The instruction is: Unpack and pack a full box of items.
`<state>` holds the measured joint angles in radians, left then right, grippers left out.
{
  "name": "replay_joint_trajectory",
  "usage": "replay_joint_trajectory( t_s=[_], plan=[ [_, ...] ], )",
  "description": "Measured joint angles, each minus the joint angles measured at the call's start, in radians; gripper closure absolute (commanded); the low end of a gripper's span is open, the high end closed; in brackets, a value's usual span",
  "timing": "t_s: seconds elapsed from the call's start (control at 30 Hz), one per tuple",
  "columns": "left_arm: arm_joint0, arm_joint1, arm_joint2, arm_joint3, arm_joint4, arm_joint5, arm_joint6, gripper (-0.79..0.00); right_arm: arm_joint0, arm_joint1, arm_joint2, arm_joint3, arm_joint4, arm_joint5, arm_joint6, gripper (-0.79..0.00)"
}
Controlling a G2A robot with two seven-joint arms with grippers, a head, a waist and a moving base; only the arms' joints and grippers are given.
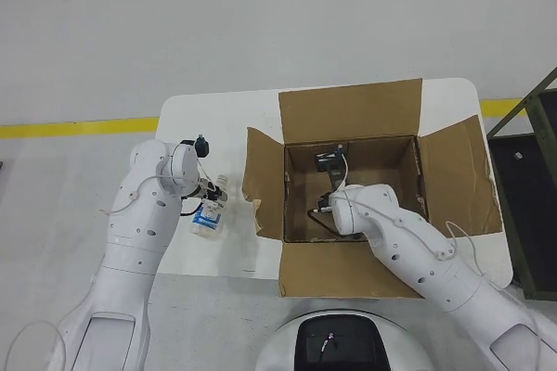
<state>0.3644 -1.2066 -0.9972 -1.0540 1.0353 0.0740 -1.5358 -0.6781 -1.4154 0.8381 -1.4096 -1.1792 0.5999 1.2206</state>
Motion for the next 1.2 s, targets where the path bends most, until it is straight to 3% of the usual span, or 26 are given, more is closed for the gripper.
replay_joint_trajectory(
  t_s=[0.07,0.1,0.13,0.17,0.73,0.93,0.97,1.2],
  plan=[
    [0.000,0.000,0.000,0.000,0.000,0.000,0.000,-0.785,-0.001,-0.006,0.002,0.009,-0.014,0.000,0.000,-0.520],
    [0.000,0.000,0.000,0.000,0.000,0.000,0.000,-0.785,0.000,-0.009,0.005,0.017,-0.015,-0.001,0.000,-0.496],
    [0.000,0.000,0.000,0.000,0.000,0.000,0.000,-0.785,0.002,-0.013,0.012,0.030,-0.014,-0.001,0.001,-0.400],
    [0.000,0.000,0.000,0.000,0.000,0.000,0.000,-0.785,0.004,-0.016,0.017,0.042,-0.013,-0.002,0.002,-0.360],
    [0.000,0.000,0.000,0.000,0.000,0.000,0.000,-0.785,0.016,-0.075,0.074,0.145,-0.077,-0.040,0.040,-0.379],
    [0.000,0.000,0.000,0.000,0.000,0.000,0.000,-0.785,-0.002,-0.090,0.116,0.120,-0.124,-0.063,0.062,-0.391],
    [0.000,0.000,0.000,0.000,0.000,0.000,0.000,-0.785,-0.006,-0.092,0.122,0.110,-0.134,-0.068,0.067,-0.425],
    [0.000,0.000,0.000,0.000,0.000,0.000,0.000,-0.785,-0.054,-0.116,0.172,0.045,-0.237,-0.119,0.118,-0.388]
  ],
)
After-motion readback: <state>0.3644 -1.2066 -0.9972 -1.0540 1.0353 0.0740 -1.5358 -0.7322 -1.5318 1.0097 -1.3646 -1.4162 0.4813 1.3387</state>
